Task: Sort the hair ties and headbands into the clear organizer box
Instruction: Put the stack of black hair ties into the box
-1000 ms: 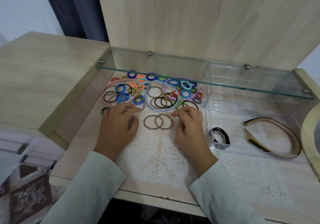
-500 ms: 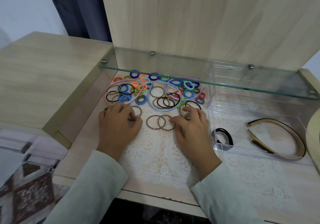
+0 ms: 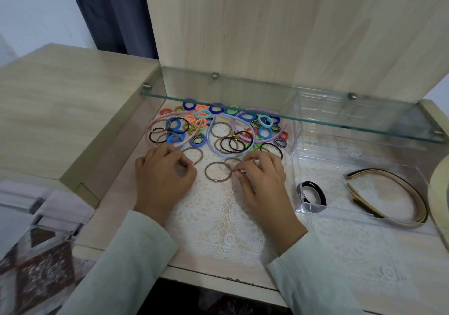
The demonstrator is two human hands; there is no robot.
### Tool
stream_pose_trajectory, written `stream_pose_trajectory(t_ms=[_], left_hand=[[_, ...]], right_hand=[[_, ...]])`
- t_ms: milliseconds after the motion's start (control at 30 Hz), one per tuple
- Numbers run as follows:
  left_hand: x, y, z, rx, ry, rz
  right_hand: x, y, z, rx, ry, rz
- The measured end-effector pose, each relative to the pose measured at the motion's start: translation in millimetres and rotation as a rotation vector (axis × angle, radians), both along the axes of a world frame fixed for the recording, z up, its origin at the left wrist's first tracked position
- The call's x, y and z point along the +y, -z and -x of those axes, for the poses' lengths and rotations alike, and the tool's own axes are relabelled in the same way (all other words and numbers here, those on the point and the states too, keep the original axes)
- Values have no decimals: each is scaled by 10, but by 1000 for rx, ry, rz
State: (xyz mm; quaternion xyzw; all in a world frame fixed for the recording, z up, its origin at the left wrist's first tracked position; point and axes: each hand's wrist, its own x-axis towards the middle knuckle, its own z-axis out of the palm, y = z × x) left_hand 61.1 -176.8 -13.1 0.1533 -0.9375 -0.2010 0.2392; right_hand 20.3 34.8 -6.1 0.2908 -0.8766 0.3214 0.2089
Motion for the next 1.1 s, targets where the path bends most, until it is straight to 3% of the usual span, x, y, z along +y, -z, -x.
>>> stream_pose_trajectory(t_ms=[367,633,767,900,1100], left_hand=[[-2,-27,1,-17,-15,-6],[-10,-3,3,30,-3,44],[-40,25,7,82,-28,36],[-31,-9,-13,209,-1,78],[17,-44,-38,415,246,149]], right_hand=[[-318,-36,-126,263,29,-217],[-300,-9,-128,235,13,-251],[-275,-21,-146,222,15,-211],[-189,-37,-112,139,169,-109],[-45,24,22,72,378,48]])
